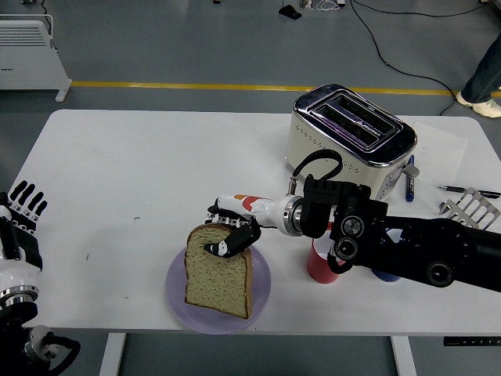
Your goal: Push plate across desktop,pick up the break from the machine,place the break in the plate
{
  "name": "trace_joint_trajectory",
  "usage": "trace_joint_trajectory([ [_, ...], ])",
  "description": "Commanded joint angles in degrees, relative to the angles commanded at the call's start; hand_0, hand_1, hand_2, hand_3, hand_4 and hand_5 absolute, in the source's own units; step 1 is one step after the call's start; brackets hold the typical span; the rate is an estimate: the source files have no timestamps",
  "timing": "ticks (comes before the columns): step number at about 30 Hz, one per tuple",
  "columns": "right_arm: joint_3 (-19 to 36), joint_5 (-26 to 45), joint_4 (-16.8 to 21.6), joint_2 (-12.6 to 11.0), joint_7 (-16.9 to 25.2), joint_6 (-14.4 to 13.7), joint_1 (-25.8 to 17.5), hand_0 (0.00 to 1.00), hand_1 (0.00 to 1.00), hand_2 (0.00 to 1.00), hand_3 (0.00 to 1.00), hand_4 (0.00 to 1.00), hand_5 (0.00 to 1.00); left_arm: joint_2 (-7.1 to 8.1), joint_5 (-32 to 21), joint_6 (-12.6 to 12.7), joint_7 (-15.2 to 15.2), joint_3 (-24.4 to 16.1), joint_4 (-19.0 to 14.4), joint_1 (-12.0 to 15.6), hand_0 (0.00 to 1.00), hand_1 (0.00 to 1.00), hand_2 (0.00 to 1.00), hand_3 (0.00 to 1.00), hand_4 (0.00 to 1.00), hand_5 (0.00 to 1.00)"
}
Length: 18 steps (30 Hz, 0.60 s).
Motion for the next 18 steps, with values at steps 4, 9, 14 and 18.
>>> trace_joint_trajectory([
  [4, -0.32, -2.48, -2.62, 2.07, 2.60, -2.17, -1.28, 0.222, 0.298, 0.360, 0.429, 0.373, 0.182, 0.00, 0.01, 0.00, -0.04, 0.38, 0.06, 0.03, 0.769, 0.765, 0.807, 0.754, 0.531, 0.998],
  [9, -1.54, -4.44, -6.87, 3.35, 8.09, -4.37, -2.35, 0.245, 0.320, 0.379, 0.435, 0.356, 0.194, 0.00, 0.01, 0.01, -0.05, 0.69, 0.09, 0.25, 0.770, 0.765, 0.807, 0.755, 0.531, 0.998],
  [14, -3.18, -4.54, -10.09, 4.08, 11.26, -6.12, -3.69, 0.293, 0.342, 0.393, 0.446, 0.356, 0.194, 0.00, -0.02, 0.05, -0.08, 0.75, 0.12, 0.49, 0.770, 0.765, 0.808, 0.755, 0.530, 0.998],
  [18, -4.31, -5.57, -12.08, 4.71, 12.44, -5.77, -4.39, 0.324, 0.351, 0.405, 0.467, 0.354, 0.205, 0.00, 0.01, 0.05, -0.11, 0.92, 0.11, 0.54, 0.770, 0.765, 0.808, 0.755, 0.530, 0.998],
])
